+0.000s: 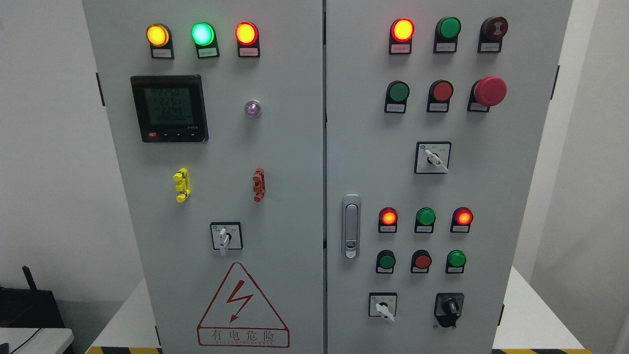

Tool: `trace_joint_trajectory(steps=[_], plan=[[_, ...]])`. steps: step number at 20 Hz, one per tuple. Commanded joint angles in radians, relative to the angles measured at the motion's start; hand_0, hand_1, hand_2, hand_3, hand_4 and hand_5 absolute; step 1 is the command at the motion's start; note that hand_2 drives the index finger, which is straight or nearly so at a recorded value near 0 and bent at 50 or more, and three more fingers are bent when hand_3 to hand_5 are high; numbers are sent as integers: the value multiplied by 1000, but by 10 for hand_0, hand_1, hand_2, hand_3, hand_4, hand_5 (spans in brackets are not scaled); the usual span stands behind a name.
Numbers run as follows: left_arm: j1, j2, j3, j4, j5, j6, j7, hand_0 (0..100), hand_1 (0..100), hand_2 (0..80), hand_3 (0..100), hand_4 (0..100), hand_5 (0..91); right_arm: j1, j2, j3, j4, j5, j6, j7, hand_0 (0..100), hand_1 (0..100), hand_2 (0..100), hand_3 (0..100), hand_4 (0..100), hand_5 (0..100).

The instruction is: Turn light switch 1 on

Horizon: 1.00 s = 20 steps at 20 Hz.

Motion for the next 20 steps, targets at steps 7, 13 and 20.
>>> trace_joint_trajectory(steps=[7,13,20], plan=[[-118,-56,-239,-49,-61,88,80,72,384,539,744,795,739,0,0,20,0,-26,1,1,120,389,0,0,0,0],[-168,-84,-294,-45,-68,128,116,62,413,538,737,786,728,0,0,20,0,-26,1,1,120,389,0,0,0,0],[-227,-105,-331,-42,-100,197,150,50,477,540,732,777,705,0,0,18,0,-26,1,1,120,389,0,0,0,0]])
